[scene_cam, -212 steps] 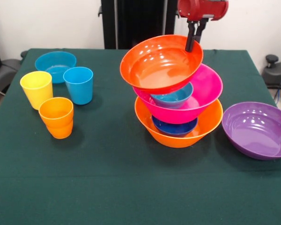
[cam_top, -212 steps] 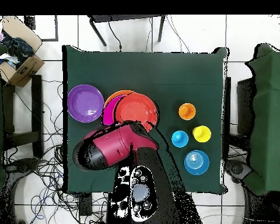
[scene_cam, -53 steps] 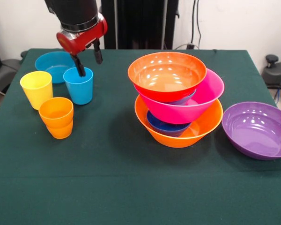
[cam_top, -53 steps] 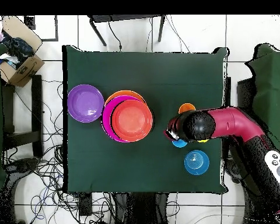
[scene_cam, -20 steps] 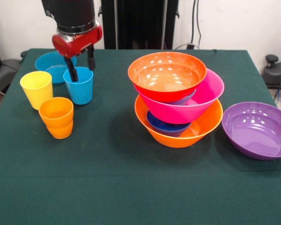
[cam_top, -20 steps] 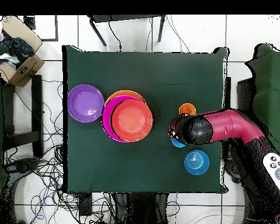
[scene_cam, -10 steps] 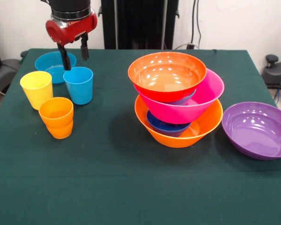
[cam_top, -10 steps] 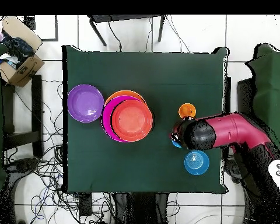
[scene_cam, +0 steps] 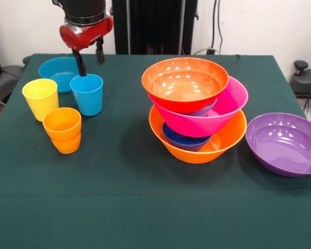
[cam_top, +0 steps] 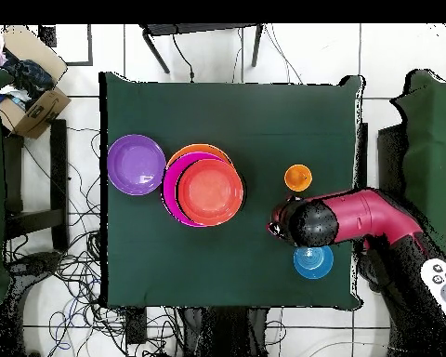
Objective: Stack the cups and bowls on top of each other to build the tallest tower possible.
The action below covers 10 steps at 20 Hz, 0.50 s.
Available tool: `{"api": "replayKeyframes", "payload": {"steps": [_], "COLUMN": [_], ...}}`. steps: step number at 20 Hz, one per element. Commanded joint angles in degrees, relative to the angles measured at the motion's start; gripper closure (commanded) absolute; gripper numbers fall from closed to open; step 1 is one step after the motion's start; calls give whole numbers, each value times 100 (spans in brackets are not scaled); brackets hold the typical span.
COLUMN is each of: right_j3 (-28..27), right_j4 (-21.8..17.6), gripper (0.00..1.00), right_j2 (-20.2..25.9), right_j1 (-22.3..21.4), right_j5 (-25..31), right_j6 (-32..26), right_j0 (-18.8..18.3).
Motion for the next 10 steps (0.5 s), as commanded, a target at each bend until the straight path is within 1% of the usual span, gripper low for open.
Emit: {"api": "replayKeyframes", "payload": {"steps": [1,6,10], "right_j3": [335,321,305], "right_j4": [-494,-556,-593], "gripper": [0,0,0], "right_j2": [-400,-490,-588], "right_j1": [361,366,433], "right_j5": [-560,-604,-746], "right_j6": [-15,3,50], "right_j0": [73,94,125]}}
